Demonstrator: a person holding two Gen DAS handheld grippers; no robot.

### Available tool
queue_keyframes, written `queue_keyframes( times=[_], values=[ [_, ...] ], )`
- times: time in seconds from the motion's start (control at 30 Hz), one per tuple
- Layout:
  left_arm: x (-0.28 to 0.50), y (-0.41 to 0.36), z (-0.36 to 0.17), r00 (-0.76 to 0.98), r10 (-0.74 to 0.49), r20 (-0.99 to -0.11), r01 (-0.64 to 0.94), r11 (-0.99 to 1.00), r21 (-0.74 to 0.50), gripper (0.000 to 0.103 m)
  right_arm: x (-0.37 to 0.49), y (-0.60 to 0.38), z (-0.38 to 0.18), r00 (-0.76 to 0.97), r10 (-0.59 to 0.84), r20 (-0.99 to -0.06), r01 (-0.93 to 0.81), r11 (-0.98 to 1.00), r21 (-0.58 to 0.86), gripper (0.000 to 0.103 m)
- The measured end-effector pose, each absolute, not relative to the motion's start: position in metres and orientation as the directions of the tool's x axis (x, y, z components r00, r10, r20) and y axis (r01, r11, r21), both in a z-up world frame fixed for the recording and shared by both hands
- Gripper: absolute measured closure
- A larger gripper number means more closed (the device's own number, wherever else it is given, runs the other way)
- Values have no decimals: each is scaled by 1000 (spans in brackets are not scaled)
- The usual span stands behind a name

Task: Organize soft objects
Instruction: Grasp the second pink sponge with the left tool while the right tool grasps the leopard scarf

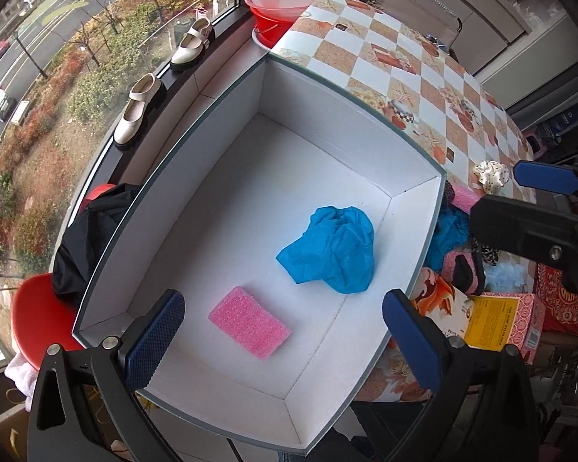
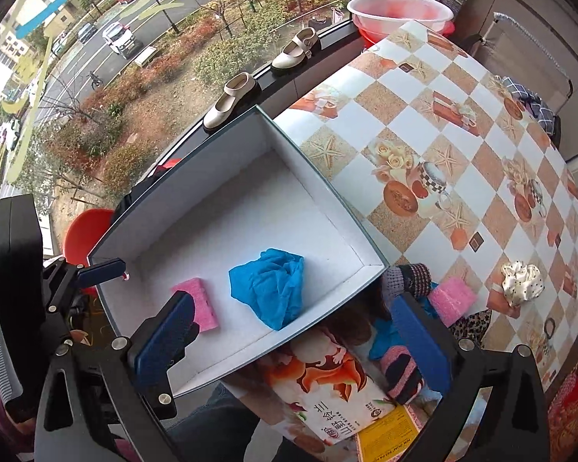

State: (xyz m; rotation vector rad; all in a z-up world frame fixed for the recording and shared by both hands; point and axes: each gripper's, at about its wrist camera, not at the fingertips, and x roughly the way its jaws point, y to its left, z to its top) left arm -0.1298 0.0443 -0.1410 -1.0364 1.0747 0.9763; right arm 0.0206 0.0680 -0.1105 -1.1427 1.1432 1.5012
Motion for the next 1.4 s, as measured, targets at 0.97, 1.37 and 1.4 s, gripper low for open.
queue_keyframes(
  times=[0.97, 1.37, 1.4],
  values=[
    [186, 114, -231, -41, -148, -988, -687, 722, -80, 1, 299, -5, -221, -261, 4, -965, -905, 346, 246, 0],
    [196, 134, -277, -206, -13, -978, -669, 731, 132, 1, 282, 22, -280, -267, -20, -964, -928, 275, 251, 0],
    [194, 141, -277, -208, 14, -978, -687, 710, 156, 1, 285, 23, -281, -245, -16, -969, -929, 290, 231, 0]
  ],
)
